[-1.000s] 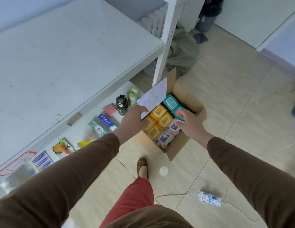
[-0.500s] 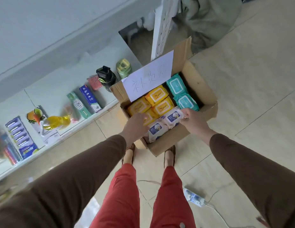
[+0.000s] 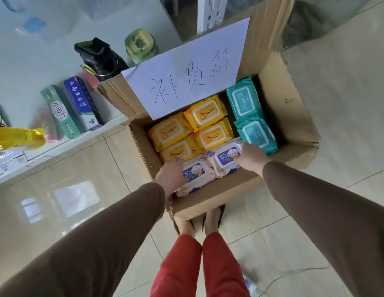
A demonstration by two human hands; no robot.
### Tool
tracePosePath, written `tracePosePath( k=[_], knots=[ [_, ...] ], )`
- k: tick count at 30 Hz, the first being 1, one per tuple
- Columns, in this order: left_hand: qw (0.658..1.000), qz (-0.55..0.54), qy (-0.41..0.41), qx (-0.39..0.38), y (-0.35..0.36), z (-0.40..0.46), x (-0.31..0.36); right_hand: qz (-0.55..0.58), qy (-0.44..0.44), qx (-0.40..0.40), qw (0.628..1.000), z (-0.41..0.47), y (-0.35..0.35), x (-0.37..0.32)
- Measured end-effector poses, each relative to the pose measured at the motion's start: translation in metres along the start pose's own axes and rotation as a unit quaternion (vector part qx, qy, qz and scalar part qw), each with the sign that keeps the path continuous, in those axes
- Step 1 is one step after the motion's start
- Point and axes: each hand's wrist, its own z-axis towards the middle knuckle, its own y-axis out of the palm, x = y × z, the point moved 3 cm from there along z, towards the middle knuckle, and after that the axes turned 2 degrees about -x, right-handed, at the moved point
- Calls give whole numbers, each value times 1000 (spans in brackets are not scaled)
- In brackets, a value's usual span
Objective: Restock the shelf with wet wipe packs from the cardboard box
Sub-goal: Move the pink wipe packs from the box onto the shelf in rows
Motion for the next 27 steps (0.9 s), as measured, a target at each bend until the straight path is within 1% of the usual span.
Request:
tracePosePath(
  k=[2, 5, 7, 10, 13, 17, 19, 22, 24, 25, 27],
  knots=[
    [1000, 19, -6, -8, 10, 20, -5, -37, 20, 3, 999, 17, 14, 2],
    [999, 45, -13, -28, 24, 40, -13, -122, 33, 36, 991, 30, 30, 1],
    [998, 52, -17, -38, 32, 48, -20, -156, 37, 53, 986, 36, 38, -1],
    [997, 51, -25, -46, 42, 55, -26, -146, 69, 57, 985, 43, 50, -6],
    [998, 53, -28, -38, 44, 59, -25, -124, 96, 61, 986, 49, 55, -10],
    [995, 85, -34, -28, 40, 61, -19, -96, 99, 38, 990, 54, 49, -9],
    [994, 93, -46, -43, 36, 62, -17, -48, 107, 30, 993, 53, 43, -9],
    [992, 76, -66, -82, 34, 64, -17, 46, 135, 45, 989, 57, 41, -9],
    [991, 17, -74, -114, 33, 66, -19, 113, 145, 0, 983, 66, 50, -8],
    [989, -11, -76, -124, 33, 66, -20, 166, 151, -28, 974, 69, 56, -8],
    [988, -42, -74, -131, 33, 68, -24, 275, 178, -72, 942, 70, 66, -7]
  ],
)
